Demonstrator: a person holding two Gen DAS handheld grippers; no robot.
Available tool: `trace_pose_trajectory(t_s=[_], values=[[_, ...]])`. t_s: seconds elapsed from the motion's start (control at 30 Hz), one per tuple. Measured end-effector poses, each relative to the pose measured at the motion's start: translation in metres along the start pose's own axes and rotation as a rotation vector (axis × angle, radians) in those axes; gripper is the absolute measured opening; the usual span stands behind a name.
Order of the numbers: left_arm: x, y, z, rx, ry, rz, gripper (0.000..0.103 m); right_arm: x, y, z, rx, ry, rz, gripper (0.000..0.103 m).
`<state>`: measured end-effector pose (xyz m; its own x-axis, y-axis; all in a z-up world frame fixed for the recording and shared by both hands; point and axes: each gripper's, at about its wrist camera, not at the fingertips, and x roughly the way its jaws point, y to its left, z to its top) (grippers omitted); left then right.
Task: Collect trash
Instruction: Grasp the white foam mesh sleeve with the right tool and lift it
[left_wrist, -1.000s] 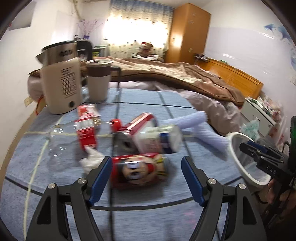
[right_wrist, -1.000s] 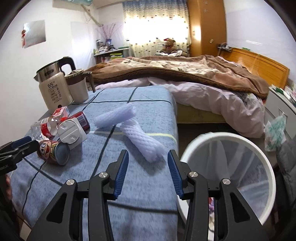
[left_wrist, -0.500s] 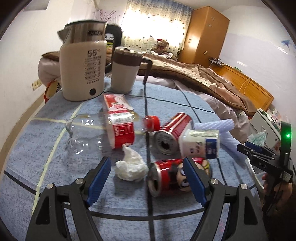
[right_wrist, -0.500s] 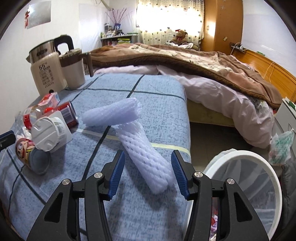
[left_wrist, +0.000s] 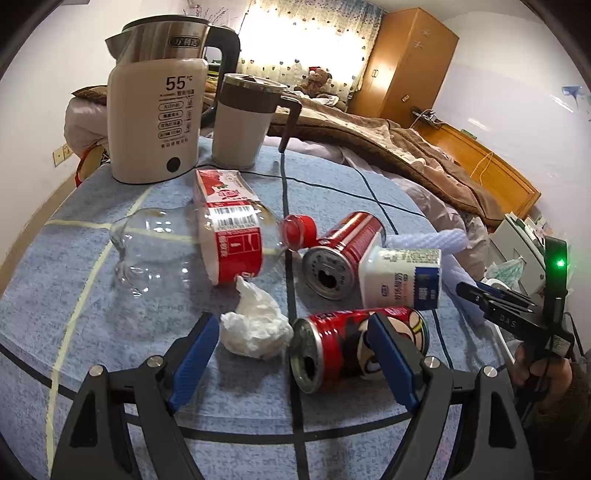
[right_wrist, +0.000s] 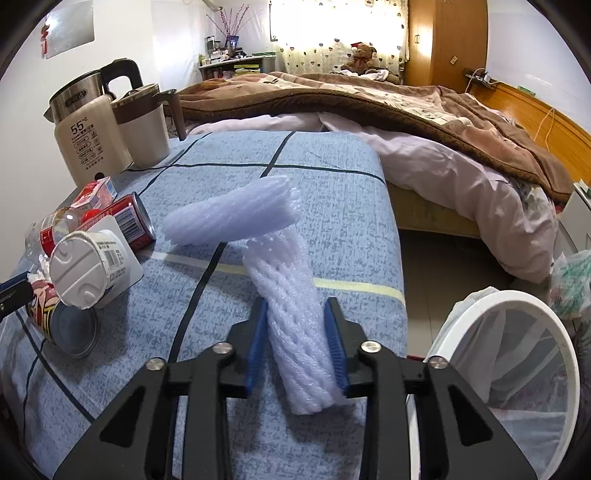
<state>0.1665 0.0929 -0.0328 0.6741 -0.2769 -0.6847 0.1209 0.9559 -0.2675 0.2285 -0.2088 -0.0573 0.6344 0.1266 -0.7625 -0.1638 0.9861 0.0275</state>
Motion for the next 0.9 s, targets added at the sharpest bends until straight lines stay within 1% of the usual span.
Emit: trace_pose_trajectory(t_s=[0.1,0.17,0.3,0.47,0.6,0.7,0.77,0.8,0.9], values=[[0.002,-0.004,-0.002,0.006,0.008,-0.022,0.085,-0.002,0.003,-0.002,-0.001,0.002,0.033,0.025],[0.003,-0.003,-0.002,0.002,0.010,-0.022,0.086,-0.005,0.005,-0.005,-0.004,0.000,0.047,0.024],[0.000,0.005,0.003,-0.021,-0.013,0.025,0.086,-0.010,0.008,-0.012,0.000,-0.004,0.063,0.024],[-0.001,0.018,0.004,-0.071,-0.023,0.034,0.086,-0.014,0.011,-0.014,0.020,-0.013,0.093,0.024],[0.003,0.027,0.005,-0.111,-0.014,0.037,0.086,-0.018,0.018,-0.018,0.008,-0.014,0.108,0.023],[0.002,0.028,0.005,-0.108,-0.021,0.068,0.086,-0.020,0.018,-0.020,0.014,-0.020,0.112,0.023],[-0.001,0.031,0.006,-0.121,-0.029,0.056,0.086,-0.021,0.016,-0.020,0.024,-0.023,0.111,0.023],[0.000,0.033,0.006,-0.124,-0.025,0.059,0.086,-0.021,0.016,-0.020,0.028,-0.025,0.106,0.023],[0.005,0.039,0.005,-0.131,-0.001,0.101,0.085,-0.022,0.014,-0.020,0.034,-0.028,0.104,0.023]])
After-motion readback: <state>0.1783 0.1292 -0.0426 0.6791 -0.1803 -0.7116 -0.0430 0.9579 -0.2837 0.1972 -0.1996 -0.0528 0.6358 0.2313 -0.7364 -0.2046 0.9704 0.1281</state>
